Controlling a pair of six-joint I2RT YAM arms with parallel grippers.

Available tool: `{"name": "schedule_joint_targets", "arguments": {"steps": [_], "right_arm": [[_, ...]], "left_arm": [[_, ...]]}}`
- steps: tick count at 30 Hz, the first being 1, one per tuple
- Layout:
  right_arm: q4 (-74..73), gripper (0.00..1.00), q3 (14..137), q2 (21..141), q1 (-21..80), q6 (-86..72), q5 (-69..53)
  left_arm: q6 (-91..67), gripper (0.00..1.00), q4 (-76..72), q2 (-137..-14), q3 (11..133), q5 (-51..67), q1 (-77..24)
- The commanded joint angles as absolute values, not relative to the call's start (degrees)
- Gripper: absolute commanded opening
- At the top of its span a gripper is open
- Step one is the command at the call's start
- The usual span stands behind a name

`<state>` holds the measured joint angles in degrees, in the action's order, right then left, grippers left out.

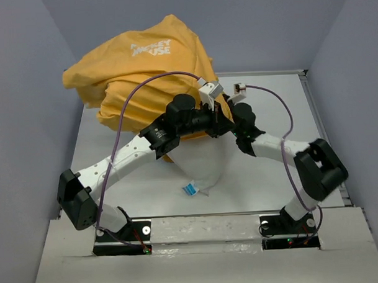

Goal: Put the pillow into the pillowcase

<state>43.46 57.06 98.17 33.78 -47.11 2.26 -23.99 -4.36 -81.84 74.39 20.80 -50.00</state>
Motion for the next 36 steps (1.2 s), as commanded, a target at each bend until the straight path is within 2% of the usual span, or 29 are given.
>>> {"name": "schedule_joint_targets", "arguments": {"steps": [1, 2, 5, 8, 11, 12, 15, 16, 19, 24, 27, 30, 31, 32, 33, 34, 35, 36], "right_arm": [[42.6, 0.0, 43.3, 76.3, 39.0, -48.3, 8.4], [39.0, 0.0, 39.4, 66.9, 41.4, -47.2, 10.9], [34.3, 0.0, 38.1, 54.4, 46.2, -46.4, 12.4], [32.9, 0.0, 40.9, 53.6, 46.8, -43.8, 14.7], [33.2, 0.0, 49.1, 61.7, 46.8, -38.5, 21.0], [33.8, 0.0, 51.7, 64.9, 43.5, -37.6, 21.7], [30.7, 0.0, 61.2, 80.5, 33.5, -43.7, 18.1], [29.5, 0.0, 63.1, 88.6, 32.4, -44.1, 17.6], [21.5, 0.0, 69.3, 101.7, 31.3, -46.6, 18.7], [22.7, 0.0, 62.2, 106.3, 29.5, -59.1, 19.6], [22.8, 0.0, 58.1, 103.0, 25.9, -62.2, 20.4], [24.8, 0.0, 54.3, 98.8, 23.0, -62.5, 20.0], [25.2, 0.0, 53.8, 97.0, 22.4, -61.6, 19.2], [25.4, 0.0, 53.4, 96.3, 22.4, -60.0, 18.4], [25.4, 0.0, 53.6, 95.7, 21.8, -58.6, 17.8], [25.2, 0.0, 54.0, 95.2, 21.2, -57.1, 16.1], [24.2, 0.15, 55.0, 94.8, 20.7, -55.9, 12.7], [24.0, 0.27, 54.9, 94.1, 20.7, -53.0, 11.4]], "left_arm": [[-23.7, 0.0, -2.6, -75.3, 81.6, 29.0, -54.4], [-23.3, 0.0, -2.2, -74.6, 81.6, 29.3, -53.9], [-24.5, 0.0, -4.2, -71.9, 79.4, 27.5, -49.6], [-27.2, 0.0, -6.5, -70.1, 74.7, 28.4, -48.6], [-29.3, 0.0, -9.0, -71.4, 68.9, 29.8, -48.8], [-29.8, 0.0, -9.7, -72.0, 66.9, 30.1, -48.8], [-33.7, 0.0, -20.2, -74.1, 59.4, 34.1, -49.0], [-34.3, 0.0, -22.1, -75.2, 58.6, 35.3, -49.4], [-37.8, 0.0, -32.2, -79.9, 58.0, 40.7, -52.0], [-44.5, 0.0, -47.7, -89.0, 59.5, 45.3, -55.8], [-44.3, 0.0, -46.5, -85.5, 56.5, 43.8, -56.6], [-38.9, 0.0, -38.7, -81.7, 53.9, 36.1, -56.0], [-37.4, 0.06, -33.2, -80.5, 53.5, 33.8, -55.7], [-34.9, 0.33, -31.0, -78.2, 53.0, 29.3, -54.9], [-32.5, 0.5, -27.9, -77.0, 53.7, 26.0, -54.7], [-30.3, 0.69, -18.1, -74.2, 54.6, 21.2, -54.5], [-26.8, 0.99, -14.5, -72.3, 54.7, 12.2, -54.5], [-25.7, 0.99, -12.2, -70.2, 53.9, 8.3, -54.4]]}}
